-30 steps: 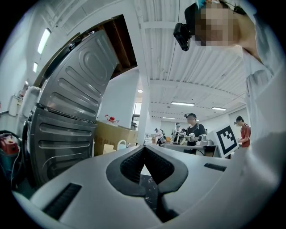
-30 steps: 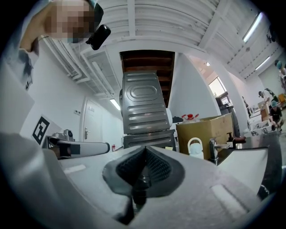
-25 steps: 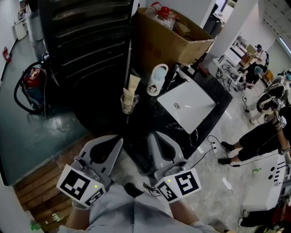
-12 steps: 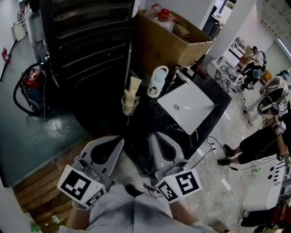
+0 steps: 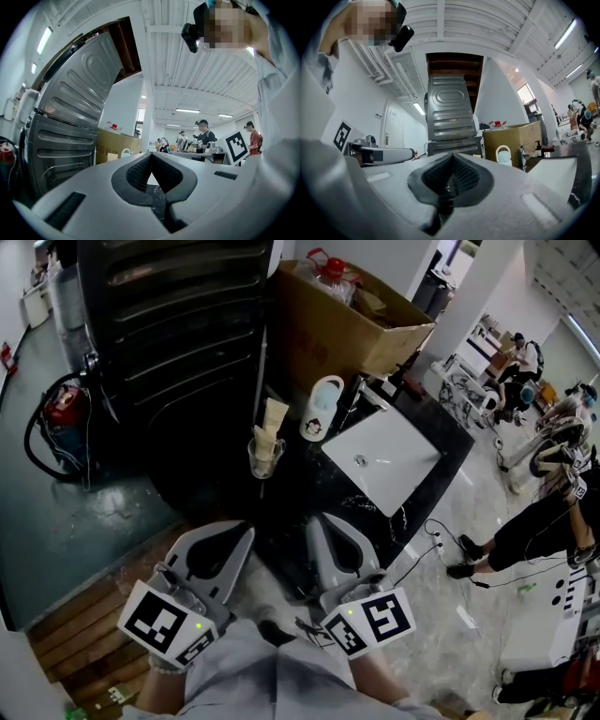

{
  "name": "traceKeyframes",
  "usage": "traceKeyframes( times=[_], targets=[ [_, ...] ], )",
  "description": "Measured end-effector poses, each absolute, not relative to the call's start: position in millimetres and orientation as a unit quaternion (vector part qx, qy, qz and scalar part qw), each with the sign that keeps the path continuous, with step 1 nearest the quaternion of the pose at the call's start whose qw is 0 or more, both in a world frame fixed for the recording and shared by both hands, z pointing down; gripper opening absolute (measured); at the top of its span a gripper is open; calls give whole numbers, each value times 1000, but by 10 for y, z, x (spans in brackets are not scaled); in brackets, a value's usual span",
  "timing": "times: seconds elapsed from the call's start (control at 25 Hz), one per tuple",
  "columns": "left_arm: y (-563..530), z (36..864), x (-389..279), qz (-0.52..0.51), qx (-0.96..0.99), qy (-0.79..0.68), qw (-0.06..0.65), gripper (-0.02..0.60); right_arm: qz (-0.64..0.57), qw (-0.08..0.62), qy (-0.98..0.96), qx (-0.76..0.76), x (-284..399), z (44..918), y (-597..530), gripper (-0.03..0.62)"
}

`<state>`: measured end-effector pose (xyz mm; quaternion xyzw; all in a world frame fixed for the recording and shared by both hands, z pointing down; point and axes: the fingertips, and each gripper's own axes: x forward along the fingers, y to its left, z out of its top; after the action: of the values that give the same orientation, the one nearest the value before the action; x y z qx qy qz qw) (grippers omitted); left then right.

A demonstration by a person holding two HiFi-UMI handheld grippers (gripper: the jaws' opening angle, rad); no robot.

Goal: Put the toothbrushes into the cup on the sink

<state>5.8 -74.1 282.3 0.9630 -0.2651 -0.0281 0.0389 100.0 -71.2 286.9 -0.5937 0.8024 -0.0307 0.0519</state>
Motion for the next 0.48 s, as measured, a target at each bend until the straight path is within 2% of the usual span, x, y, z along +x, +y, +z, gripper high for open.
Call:
traceKeyframes(
  times=[0.48],
  targets=[
    [-733, 2833, 46, -31, 963, -266, 43, 6, -33, 44, 802, -594, 979, 2895, -710, -2]
  ],
)
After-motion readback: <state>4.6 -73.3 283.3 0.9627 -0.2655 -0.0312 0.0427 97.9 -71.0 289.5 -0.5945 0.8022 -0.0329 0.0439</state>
